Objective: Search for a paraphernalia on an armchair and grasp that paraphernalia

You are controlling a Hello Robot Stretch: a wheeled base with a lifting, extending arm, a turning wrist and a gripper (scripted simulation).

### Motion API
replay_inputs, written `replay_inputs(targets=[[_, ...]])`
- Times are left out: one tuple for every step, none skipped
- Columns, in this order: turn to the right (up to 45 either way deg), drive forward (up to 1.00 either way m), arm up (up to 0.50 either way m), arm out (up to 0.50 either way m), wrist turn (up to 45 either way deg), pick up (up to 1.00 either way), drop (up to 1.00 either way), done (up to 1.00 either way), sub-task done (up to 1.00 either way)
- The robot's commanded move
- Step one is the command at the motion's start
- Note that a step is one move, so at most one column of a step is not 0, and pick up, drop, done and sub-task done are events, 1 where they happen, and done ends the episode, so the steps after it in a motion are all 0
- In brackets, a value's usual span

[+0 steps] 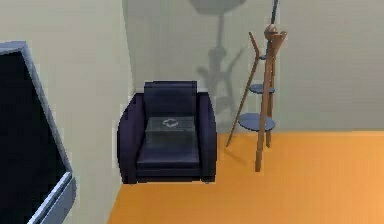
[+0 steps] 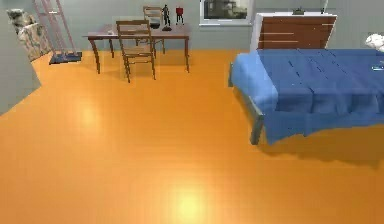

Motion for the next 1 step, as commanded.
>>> replay_inputs(targets=[[0.0,0.55,0.0,0.0,0.0,0.0,0.0,0.0,0.0]])
